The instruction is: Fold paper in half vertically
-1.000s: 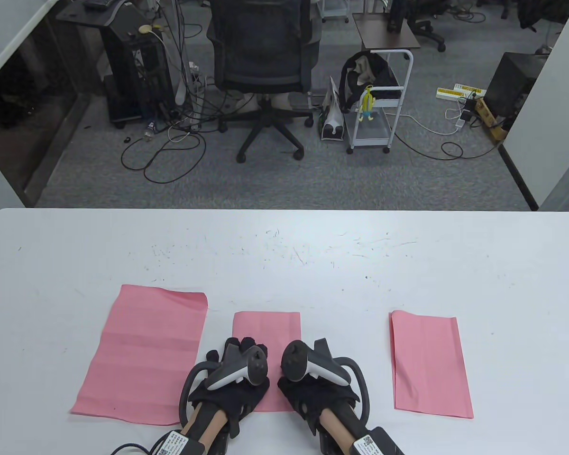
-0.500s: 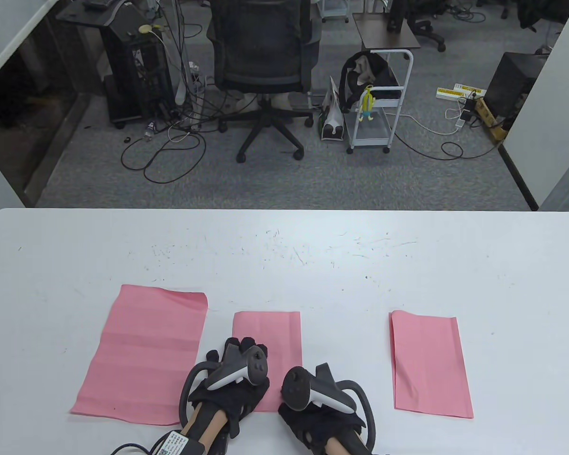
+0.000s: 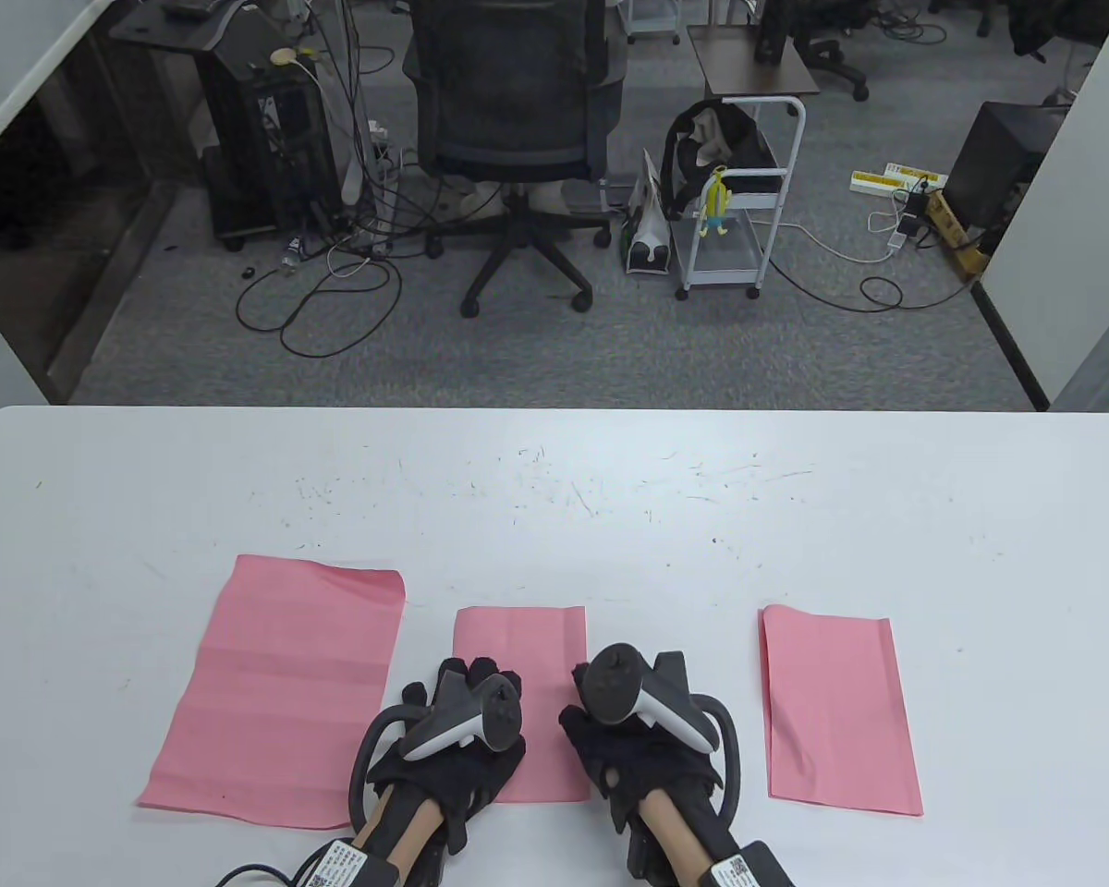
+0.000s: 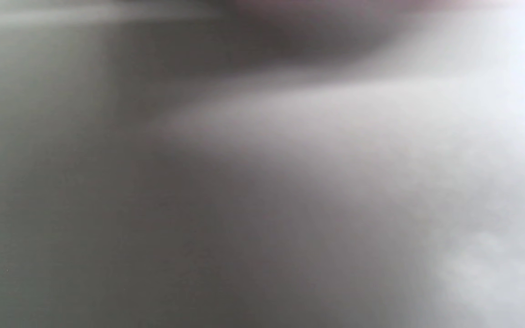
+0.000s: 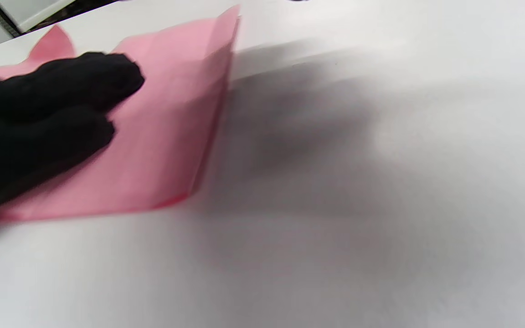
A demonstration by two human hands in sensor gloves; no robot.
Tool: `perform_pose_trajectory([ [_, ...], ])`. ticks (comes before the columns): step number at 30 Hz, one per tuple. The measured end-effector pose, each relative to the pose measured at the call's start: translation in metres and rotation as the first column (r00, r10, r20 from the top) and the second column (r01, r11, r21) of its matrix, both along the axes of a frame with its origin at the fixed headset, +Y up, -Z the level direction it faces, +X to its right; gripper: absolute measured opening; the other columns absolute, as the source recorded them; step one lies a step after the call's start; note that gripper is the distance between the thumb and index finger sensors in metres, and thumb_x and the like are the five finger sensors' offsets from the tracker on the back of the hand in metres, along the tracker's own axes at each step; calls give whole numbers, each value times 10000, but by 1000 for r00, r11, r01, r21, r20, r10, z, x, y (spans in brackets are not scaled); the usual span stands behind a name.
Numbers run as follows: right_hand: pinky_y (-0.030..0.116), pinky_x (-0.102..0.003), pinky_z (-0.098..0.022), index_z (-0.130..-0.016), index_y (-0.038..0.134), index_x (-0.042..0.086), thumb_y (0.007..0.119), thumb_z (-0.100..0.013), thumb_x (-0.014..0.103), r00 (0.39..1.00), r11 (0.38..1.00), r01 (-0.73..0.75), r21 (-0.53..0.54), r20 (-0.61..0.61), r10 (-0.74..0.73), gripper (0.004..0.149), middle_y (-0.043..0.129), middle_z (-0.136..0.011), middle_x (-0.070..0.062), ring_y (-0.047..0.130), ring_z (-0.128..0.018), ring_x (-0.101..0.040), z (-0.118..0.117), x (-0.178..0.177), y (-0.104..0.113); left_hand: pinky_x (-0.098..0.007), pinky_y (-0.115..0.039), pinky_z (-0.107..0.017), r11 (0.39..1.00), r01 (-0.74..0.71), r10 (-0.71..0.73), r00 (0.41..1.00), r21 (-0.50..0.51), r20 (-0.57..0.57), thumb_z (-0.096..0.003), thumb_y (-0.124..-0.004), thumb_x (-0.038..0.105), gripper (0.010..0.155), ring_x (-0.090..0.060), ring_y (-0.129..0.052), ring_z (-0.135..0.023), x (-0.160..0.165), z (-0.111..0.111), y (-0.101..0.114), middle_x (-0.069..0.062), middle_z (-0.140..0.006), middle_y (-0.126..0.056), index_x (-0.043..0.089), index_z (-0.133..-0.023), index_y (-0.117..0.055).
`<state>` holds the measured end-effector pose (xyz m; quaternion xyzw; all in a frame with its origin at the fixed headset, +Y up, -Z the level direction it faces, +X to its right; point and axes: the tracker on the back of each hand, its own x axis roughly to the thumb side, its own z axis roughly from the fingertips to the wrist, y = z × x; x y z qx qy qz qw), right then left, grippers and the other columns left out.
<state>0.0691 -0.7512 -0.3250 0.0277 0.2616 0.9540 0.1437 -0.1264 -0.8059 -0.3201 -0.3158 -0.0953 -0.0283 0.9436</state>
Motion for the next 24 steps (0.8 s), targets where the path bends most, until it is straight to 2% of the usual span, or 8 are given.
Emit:
perform_pose_trajectory([
  [3, 437, -571, -771, -1087, 368, 260, 608, -513, 530, 995, 997, 58, -41, 85, -55, 678, 336, -1167, -56, 397, -1067, -380, -19, 3, -11, -659, -123, -820, 1000, -1, 1, 1000, -2, 0, -525, -348, 640, 758, -326, 63, -1131, 0, 0, 0, 53, -1206, 108, 372, -1115, 43],
  [6, 385, -586, -776, -1090, 322, 253, 602, -512, 540, 990, 997, 50, -65, 136, -41, 703, 278, -1169, -62, 322, -1070, -396, -30, 4, -26, -659, -122, -819, 1000, -2, 2, 1000, -1, 0, -524, -348, 641, 757, -325, 64, -1131, 0, 0, 0, 53, -1206, 109, 374, -1115, 43],
  [8, 353, -589, -775, -1090, 314, 246, 597, -513, 546, 991, 996, 30, -82, 135, -18, 710, 258, -1170, -65, 286, -1067, -408, -32, 4, -36, -660, -121, -819, 1000, -2, 2, 1000, -2, 0, -525, -347, 641, 756, -326, 64, -1131, 0, 0, 0, 53, -1206, 108, 373, -1115, 43],
  [10, 241, -580, -766, -1087, 327, 242, 597, -512, 544, 993, 992, 32, -120, 113, -19, 704, 191, -1163, -47, 161, -1058, -378, -33, 3, -45, -660, -121, -819, 1000, -2, 2, 1000, -3, 0, -525, -348, 640, 757, -326, 65, -1130, 0, 0, 0, 53, -1205, 108, 371, -1115, 42],
  [15, 209, -607, -757, -1084, 277, 287, 592, -512, 550, 998, 995, -37, -98, 54, 42, 704, 133, -1161, -49, 110, -1052, -396, -28, -4, -49, -659, -119, -819, 1000, -3, 3, 1000, -2, 0, -525, -347, 640, 756, -327, 64, -1130, 0, 0, 0, 53, -1205, 110, 371, -1114, 44],
  [19, 221, -614, -757, -1083, 247, 273, 594, -514, 546, 999, 995, -35, -89, 35, 38, 720, 154, -1164, -50, 129, -1057, -396, -25, -9, -48, -660, -121, -819, 1000, -3, 3, 1000, -2, 0, -524, -348, 641, 757, -327, 64, -1130, 0, 0, 0, 53, -1205, 109, 373, -1114, 43],
  [24, 287, -601, -771, -1074, 196, 324, 602, -520, 522, 997, 992, 81, -94, -6, -82, 714, 291, -1175, -44, 240, -1074, -383, -19, -18, -37, -660, -119, -818, 1000, -3, 3, 1000, -3, 0, -524, -347, 640, 756, -326, 67, -1130, 0, 0, 0, 54, -1204, 111, 372, -1114, 44],
])
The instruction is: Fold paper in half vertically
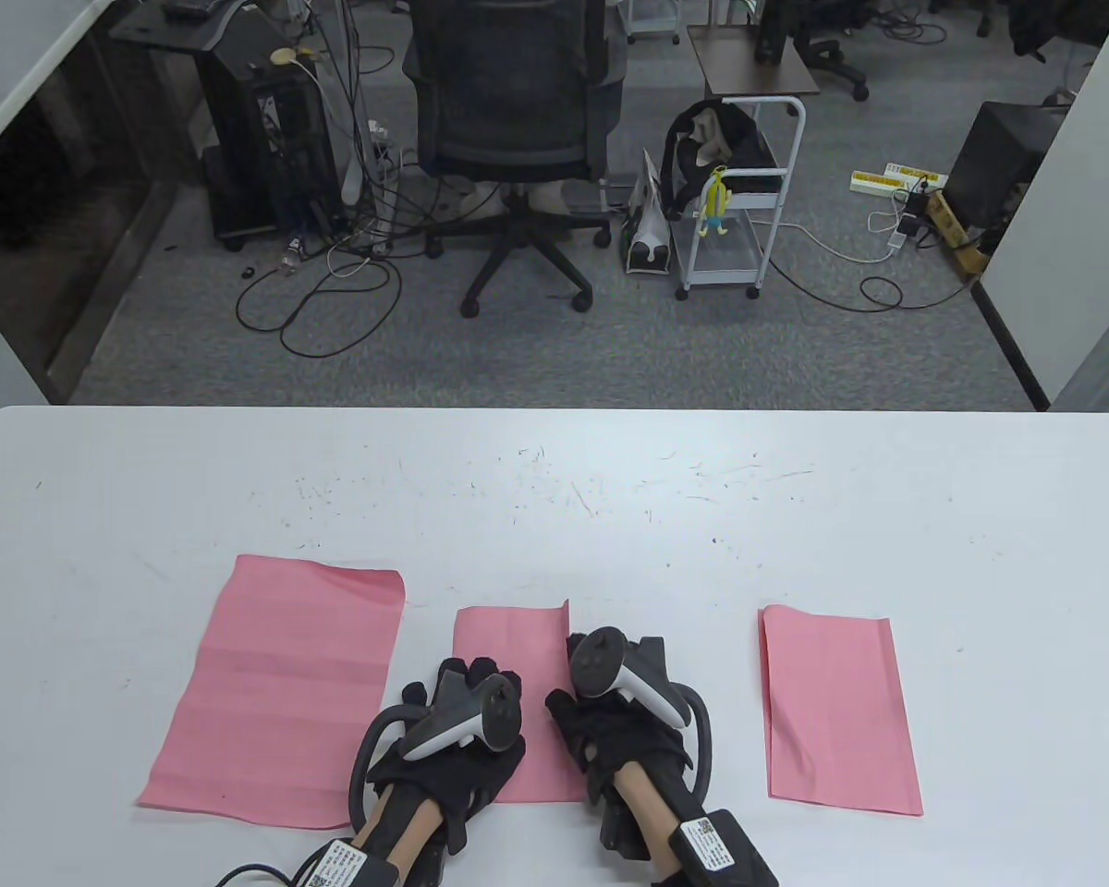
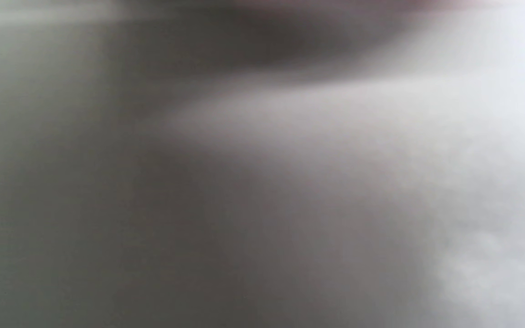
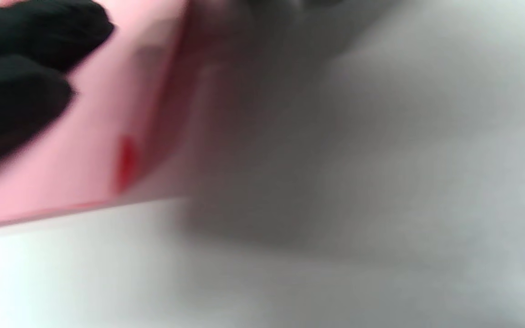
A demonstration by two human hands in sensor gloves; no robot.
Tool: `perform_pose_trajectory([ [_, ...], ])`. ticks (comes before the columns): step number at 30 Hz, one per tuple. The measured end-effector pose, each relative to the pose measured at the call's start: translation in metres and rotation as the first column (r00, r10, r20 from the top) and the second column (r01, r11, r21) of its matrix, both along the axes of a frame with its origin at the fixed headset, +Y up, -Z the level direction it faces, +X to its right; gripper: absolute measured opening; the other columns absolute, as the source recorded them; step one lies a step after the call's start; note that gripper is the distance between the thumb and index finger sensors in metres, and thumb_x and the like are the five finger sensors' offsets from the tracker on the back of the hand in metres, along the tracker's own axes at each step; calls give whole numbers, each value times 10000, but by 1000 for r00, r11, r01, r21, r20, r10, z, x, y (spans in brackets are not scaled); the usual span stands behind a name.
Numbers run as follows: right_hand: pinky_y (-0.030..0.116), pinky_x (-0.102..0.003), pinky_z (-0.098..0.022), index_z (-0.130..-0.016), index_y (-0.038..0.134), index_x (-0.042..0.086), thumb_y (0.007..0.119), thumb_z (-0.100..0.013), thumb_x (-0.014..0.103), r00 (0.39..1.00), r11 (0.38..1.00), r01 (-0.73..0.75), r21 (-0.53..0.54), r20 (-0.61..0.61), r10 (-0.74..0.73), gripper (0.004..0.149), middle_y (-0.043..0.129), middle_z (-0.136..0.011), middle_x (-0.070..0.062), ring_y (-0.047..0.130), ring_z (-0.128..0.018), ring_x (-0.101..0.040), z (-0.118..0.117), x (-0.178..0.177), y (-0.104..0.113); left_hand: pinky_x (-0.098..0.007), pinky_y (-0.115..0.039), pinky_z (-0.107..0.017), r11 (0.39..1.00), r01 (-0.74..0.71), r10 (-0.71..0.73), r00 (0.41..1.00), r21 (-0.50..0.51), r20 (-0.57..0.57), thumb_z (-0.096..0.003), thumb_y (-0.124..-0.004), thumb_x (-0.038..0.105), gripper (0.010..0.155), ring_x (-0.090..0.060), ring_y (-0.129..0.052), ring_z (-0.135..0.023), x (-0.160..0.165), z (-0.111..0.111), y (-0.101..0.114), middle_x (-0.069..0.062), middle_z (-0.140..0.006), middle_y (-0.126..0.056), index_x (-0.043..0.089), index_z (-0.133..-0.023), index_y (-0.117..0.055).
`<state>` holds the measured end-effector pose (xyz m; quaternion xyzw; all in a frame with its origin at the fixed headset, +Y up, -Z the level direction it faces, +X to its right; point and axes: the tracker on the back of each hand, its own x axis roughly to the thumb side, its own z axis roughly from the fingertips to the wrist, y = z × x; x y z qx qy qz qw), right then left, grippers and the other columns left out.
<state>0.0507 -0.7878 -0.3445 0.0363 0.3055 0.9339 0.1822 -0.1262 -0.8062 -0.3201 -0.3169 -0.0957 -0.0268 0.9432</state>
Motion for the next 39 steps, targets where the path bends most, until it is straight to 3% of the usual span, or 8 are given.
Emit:
perform_pose_trajectory([
  [7, 394, -529, -785, -1073, 184, 299, 620, -526, 493, 964, 962, 267, -58, -1, -267, 726, 368, -1166, -43, 391, -1069, -360, 3, -2, 11, -660, -118, -818, 1000, -1, 1, 1000, 1, 0, -524, -346, 641, 757, -325, 67, -1130, 0, 0, 0, 54, -1205, 112, 374, -1113, 45],
  [9, 521, -474, -754, -1077, 218, 279, 640, -532, 470, 946, 945, 324, -53, 52, -321, 715, 449, -1146, -36, 560, -1027, -313, 1, 3, 14, -660, -118, -818, 1000, -1, 1, 1000, 1, 0, -524, -347, 641, 758, -326, 66, -1130, 0, 0, 0, 54, -1205, 112, 373, -1114, 46],
  [12, 757, -373, -582, -1077, 304, 235, 700, -528, 426, 909, 910, 405, -83, 138, -392, 704, 595, -1084, -55, 829, -855, -221, -2, 12, 8, -661, -118, -817, 1000, -1, 1, 1000, 1, 0, -524, -346, 640, 757, -326, 67, -1130, 0, 0, 0, 54, -1204, 112, 372, -1114, 46],
  [18, 860, -255, -415, -1043, 487, 223, 759, -516, 332, 931, 950, 308, -53, 225, -289, 604, 806, -902, 70, 963, -609, -27, -3, 15, -4, -659, -116, -818, 1000, 0, 0, 1000, -4, 0, -524, -346, 640, 756, -327, 70, -1128, 0, 0, 0, 54, -1202, 114, 372, -1111, 49],
  [26, 866, -239, -393, -1033, 517, 237, 767, -512, 325, 935, 960, 279, -15, 231, -268, 584, 826, -881, 87, 970, -581, -7, -1, 13, -4, -651, -154, -837, 1000, 10, -10, 1000, 3, -10, -531, -380, 642, 752, -315, 26, -1150, 0, -2, 5, 66, -1222, 72, 387, -1125, 5],
  [29, 865, -237, -394, -1033, 518, 239, 767, -513, 325, 933, 958, 287, -16, 233, -276, 583, 826, -882, 88, 971, -583, -6, -1, 14, -4, -648, -195, -845, 999, 13, -12, 1000, 40, -25, -537, -409, 640, 746, -314, -74, -1189, 1, -3, 19, 66, -1274, -49, 397, -1154, -69],
  [31, 864, -239, -395, -1034, 517, 238, 765, -514, 325, 932, 957, 290, -19, 233, -278, 583, 824, -883, 87, 969, -585, -9, 0, 14, -4, -646, -195, -847, 997, -18, 20, 999, 75, -30, -537, -409, 641, 765, -320, -36, -1184, 2, -2, 32, 44, -1275, -33, 376, -1150, -36],
  [39, 855, -240, -400, -1036, 508, 240, 758, -515, 325, 933, 958, 287, -18, 231, -276, 584, 816, -887, 87, 959, -589, -10, 0, 13, -4, -647, -146, -847, 915, -165, 178, 984, 368, -3, -534, -414, 663, 784, -312, 34, -1175, 5, 17, 109, 58, -1272, 30, 397, -1147, -4],
])
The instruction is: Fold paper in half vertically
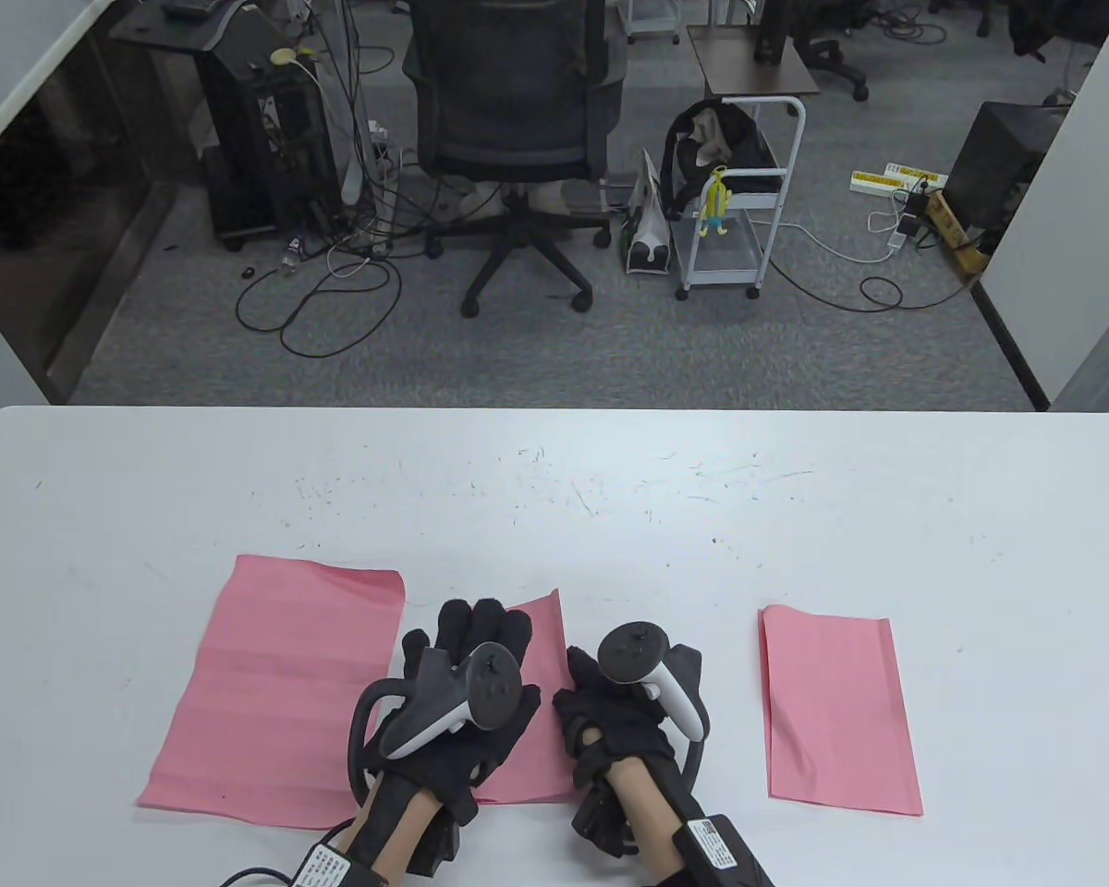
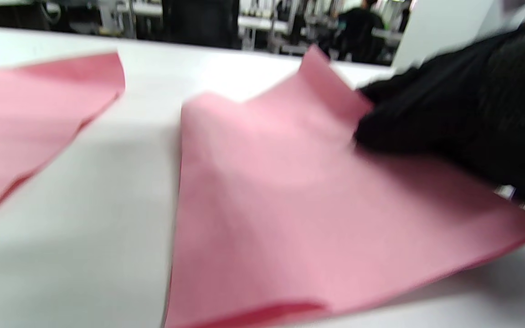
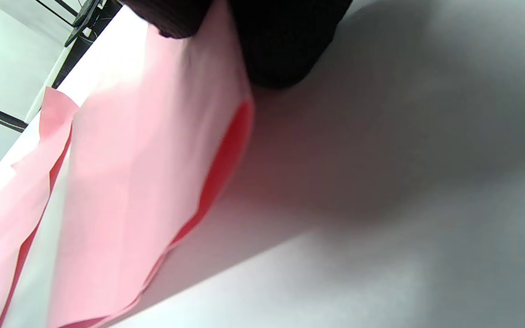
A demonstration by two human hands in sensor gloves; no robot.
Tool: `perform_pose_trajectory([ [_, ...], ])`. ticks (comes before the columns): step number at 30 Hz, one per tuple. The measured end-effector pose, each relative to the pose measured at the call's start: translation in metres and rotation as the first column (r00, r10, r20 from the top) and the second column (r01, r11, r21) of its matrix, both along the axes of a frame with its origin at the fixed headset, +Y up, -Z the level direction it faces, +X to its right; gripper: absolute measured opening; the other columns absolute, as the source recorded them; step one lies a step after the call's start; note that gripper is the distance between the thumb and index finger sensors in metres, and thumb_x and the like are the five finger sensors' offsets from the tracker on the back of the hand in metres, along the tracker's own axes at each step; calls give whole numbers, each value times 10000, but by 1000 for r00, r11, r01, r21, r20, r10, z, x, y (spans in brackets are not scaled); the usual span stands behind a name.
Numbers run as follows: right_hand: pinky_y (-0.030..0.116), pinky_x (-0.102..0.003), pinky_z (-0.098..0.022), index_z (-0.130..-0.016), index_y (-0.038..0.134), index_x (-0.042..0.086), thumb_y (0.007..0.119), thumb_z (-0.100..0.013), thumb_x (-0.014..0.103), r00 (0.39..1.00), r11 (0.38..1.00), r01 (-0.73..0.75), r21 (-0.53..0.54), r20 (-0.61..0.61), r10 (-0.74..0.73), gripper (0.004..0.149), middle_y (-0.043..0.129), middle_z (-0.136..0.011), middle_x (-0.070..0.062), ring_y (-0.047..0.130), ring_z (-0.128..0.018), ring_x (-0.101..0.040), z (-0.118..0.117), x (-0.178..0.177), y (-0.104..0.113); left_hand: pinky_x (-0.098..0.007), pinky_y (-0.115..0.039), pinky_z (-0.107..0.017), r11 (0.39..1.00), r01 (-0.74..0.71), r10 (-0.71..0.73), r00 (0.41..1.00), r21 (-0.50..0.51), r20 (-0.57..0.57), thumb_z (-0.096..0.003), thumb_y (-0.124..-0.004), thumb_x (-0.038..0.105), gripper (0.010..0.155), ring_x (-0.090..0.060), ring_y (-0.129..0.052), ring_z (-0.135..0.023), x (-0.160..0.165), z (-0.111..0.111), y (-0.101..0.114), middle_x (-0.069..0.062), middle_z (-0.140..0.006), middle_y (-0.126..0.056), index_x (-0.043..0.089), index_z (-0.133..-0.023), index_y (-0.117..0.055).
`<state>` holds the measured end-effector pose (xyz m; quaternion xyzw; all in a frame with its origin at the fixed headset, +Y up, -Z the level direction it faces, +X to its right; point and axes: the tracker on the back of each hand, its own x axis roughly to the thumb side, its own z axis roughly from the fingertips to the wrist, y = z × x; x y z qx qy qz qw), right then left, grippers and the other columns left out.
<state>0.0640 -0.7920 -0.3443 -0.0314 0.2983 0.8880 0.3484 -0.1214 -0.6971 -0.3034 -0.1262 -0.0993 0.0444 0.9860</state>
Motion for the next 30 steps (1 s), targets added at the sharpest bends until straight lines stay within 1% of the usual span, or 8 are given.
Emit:
perform_pose_trajectory([
  [4, 852, -240, -400, -1035, 509, 242, 758, -515, 325, 1000, 1000, 7, -2, 3, -7, 582, 816, -886, 88, 959, -589, -10, 0, 0, 0, -649, -147, -847, 999, -30, 30, 1000, 45, 9, -536, -414, 668, 782, -312, 34, -1177, -3, 5, 13, 58, -1275, 31, 402, -1150, -9],
  [12, 852, -245, -400, -1033, 517, 240, 759, -514, 323, 1000, 1000, 8, 9, 9, -8, 579, 821, -884, 84, 962, -588, -15, 1, 0, 0, -651, -152, -846, 998, -36, 35, 999, 48, 14, -537, -415, 669, 783, -318, 31, -1176, -5, 6, 15, 53, -1275, 29, 402, -1152, -10],
  [16, 856, -287, -423, -1020, 558, 241, 762, -509, 305, 992, 993, 117, -7, 48, -117, 554, 850, -872, 52, 982, -586, -67, 1, 10, 3, -651, -156, -847, 998, -30, 29, 999, 56, 19, -536, -416, 670, 783, -318, 26, -1178, -5, 7, 15, 51, -1276, 24, 403, -1153, -13],
  [18, 856, -294, -418, -1015, 571, 247, 763, -507, 299, 986, 989, 150, 20, 73, -151, 545, 860, -864, 49, 987, -575, -77, 1, 19, 11, -651, -155, -846, 998, -31, 30, 999, 55, 18, -537, -416, 669, 783, -319, 27, -1177, -6, 7, 15, 51, -1277, 26, 402, -1153, -13],
  [21, 856, -306, -417, -1010, 583, 255, 767, -503, 295, 975, 979, 185, 90, 109, -194, 541, 867, -859, 49, 991, -568, -89, 2, 40, 34, -652, -157, -846, 998, -36, 35, 999, 58, 18, -537, -416, 669, 783, -320, 24, -1178, -7, 7, 16, 50, -1277, 23, 402, -1153, -14],
  [24, 856, -316, -422, -1003, 597, 268, 770, -501, 294, 977, 976, 150, 158, 131, -171, 531, 870, -858, 55, 993, -570, -94, 5, 69, 64, -652, -159, -846, 998, -35, 34, 999, 57, 21, -537, -416, 670, 785, -320, 22, -1179, -7, 7, 15, 49, -1278, 21, 399, -1155, -16],
  [27, 855, -320, -425, -1001, 603, 272, 771, -500, 294, 970, 971, 99, 216, 195, -142, 528, 871, -858, 55, 995, -569, -98, 8, 107, 90, -652, -160, -846, 998, -35, 34, 999, 56, 21, -537, -417, 669, 785, -320, 19, -1179, -7, 7, 16, 47, -1279, 19, 398, -1155, -16],
  [30, 855, -323, -428, -1001, 605, 273, 771, -501, 294, 958, 974, 49, 222, 264, -108, 527, 874, -856, 56, 994, -571, -99, 12, 147, 104, -653, -162, -846, 998, -34, 33, 999, 58, 21, -537, -417, 670, 784, -323, 16, -1180, -7, 8, 16, 47, -1279, 15, 400, -1154, -15],
])
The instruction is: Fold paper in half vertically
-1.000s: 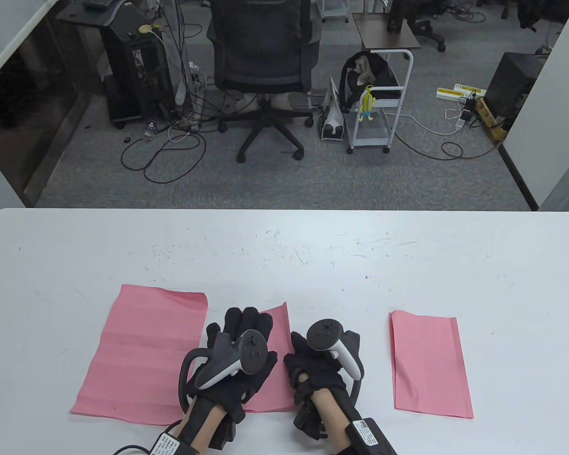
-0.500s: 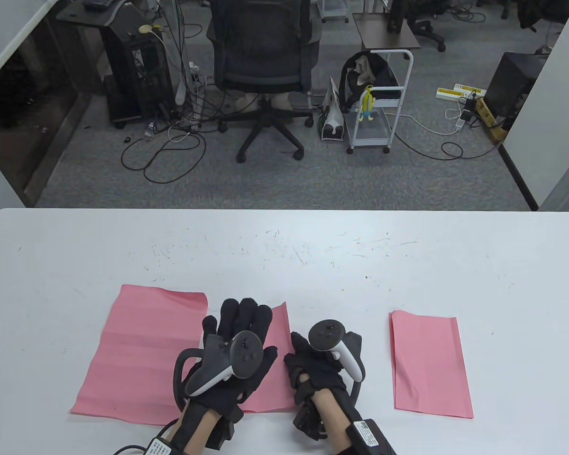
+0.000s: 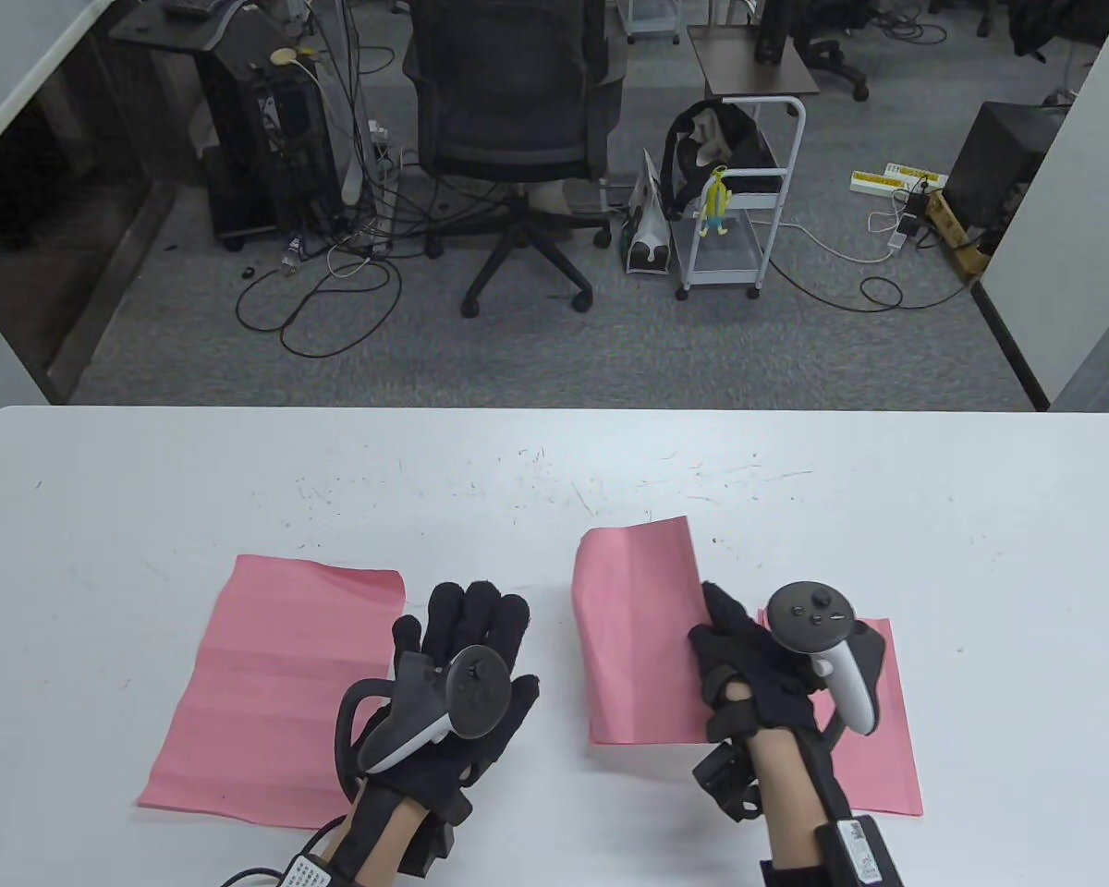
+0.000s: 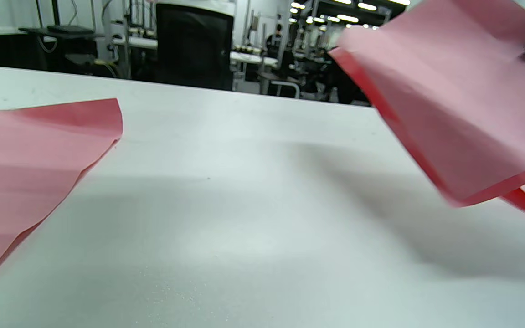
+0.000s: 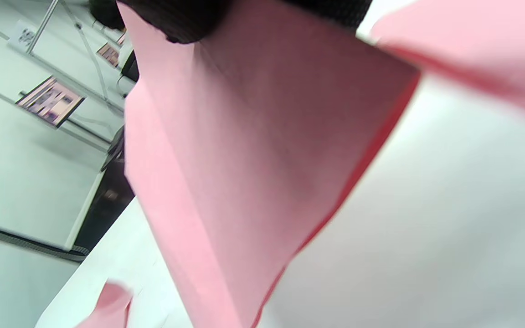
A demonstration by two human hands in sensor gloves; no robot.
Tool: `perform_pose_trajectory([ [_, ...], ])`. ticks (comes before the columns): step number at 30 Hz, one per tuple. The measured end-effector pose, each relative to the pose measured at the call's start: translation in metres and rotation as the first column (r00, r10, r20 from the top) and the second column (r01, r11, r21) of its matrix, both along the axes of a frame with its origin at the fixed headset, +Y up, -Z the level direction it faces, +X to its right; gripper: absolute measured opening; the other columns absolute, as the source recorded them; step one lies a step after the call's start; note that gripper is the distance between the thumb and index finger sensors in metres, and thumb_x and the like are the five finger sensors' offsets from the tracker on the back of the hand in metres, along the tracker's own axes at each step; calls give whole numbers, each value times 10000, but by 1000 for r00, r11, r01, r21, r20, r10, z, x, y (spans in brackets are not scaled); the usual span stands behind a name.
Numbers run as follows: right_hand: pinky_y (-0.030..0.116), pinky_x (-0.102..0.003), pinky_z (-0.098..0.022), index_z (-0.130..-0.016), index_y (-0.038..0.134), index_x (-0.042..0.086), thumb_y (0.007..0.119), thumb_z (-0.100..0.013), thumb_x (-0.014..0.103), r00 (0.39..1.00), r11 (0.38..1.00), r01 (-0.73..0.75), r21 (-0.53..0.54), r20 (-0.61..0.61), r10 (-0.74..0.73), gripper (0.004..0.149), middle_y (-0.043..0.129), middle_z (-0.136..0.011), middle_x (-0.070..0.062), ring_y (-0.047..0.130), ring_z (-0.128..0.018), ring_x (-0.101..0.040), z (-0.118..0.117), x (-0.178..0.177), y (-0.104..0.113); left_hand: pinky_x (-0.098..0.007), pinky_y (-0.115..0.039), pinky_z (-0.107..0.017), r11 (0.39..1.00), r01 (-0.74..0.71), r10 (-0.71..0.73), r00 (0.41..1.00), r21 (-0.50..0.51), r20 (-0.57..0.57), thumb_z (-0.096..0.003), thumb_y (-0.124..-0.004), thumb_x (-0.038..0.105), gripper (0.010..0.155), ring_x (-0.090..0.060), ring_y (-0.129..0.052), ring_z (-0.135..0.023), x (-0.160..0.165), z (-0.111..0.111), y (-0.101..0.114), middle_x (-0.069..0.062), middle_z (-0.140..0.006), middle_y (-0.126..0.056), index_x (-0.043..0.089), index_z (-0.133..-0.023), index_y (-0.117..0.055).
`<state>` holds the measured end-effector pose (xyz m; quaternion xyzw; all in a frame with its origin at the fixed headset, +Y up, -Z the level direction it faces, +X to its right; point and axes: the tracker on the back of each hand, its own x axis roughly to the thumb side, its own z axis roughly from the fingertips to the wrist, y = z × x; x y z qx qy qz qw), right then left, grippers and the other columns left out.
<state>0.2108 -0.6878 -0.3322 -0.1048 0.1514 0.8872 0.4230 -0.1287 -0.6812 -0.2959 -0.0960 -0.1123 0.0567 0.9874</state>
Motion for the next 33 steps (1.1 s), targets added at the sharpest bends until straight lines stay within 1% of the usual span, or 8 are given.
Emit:
perform_pose_trajectory([
  [3, 852, -331, -429, -1000, 608, 271, 773, -501, 291, 996, 999, -26, -21, 85, 27, 526, 875, -855, 50, 993, -571, -107, 7, 45, 3, -653, -164, -846, 1000, 1, -1, 1000, 1, -3, -538, -417, 669, 783, -322, 15, -1180, -1, 0, 0, 45, -1280, 15, 400, -1153, -16],
  [7, 848, -342, -430, -1002, 609, 257, 776, -499, 284, 983, 995, -60, -83, 169, 73, 530, 878, -852, 40, 993, -568, -117, 15, 88, -6, -654, -165, -845, 1000, 7, -7, 1000, -6, -6, -538, -417, 669, 785, -323, 13, -1180, -1, -1, -1, 44, -1279, 15, 397, -1154, -14],
  [13, 839, -354, -443, -1015, 579, 238, 771, -501, 285, 965, 960, -128, -248, 193, 178, 551, 869, -857, 27, 984, -578, -129, 19, 130, -43, -655, -165, -844, 1000, 17, -17, 1000, -12, -15, -538, -416, 669, 785, -324, 12, -1180, -2, -2, -3, 44, -1279, 16, 396, -1155, -14],
  [19, 831, -357, -458, -1029, 543, 234, 772, -501, 301, 936, 919, -225, -323, 192, 296, 579, 854, -874, 25, 975, -599, -132, 14, 135, -66, -655, -167, -844, 999, 26, -26, 999, -19, -23, -538, -416, 669, 785, -326, 10, -1180, -3, -4, -5, 43, -1279, 13, 395, -1154, -14],
  [26, 825, -355, -473, -1039, 511, 239, 775, -498, 319, 884, 864, -337, -373, 189, 427, 607, 831, -898, 33, 963, -622, -131, 12, 131, -75, -654, -165, -843, 999, 27, -28, 999, -25, -25, -537, -415, 670, 785, -324, 13, -1179, -3, -4, -5, 43, -1279, 14, 396, -1154, -15],
  [29, 816, -361, -482, -1051, 474, 239, 758, -496, 395, 867, 854, -365, -371, 199, 457, 642, 809, -922, 21, 954, -640, -140, 13, 130, -74, -654, -163, -844, 999, 23, -24, 999, -27, -25, -537, -414, 670, 785, -324, 15, -1179, -4, -5, -5, 44, -1279, 16, 396, -1154, -13],
  [31, 790, -394, -518, -1064, 429, 242, 710, -503, 447, 848, 844, -391, -367, 213, 486, 660, 755, -980, -17, 924, -709, -204, 15, 129, -69, -654, -164, -844, 999, 20, -21, 999, -28, -27, -537, -414, 670, 784, -324, 15, -1179, -4, -5, -5, 45, -1279, 15, 397, -1153, -14],
  [33, 722, -449, -612, -1078, 359, 261, 684, -508, 478, 820, 815, -438, -379, 203, 535, 691, 625, -1071, -38, 813, -863, -272, 15, 125, -60, -654, -164, -843, 999, 17, -17, 999, -28, -28, -537, -415, 670, 786, -323, 13, -1180, -5, -6, -5, 43, -1279, 15, 395, -1154, -13],
])
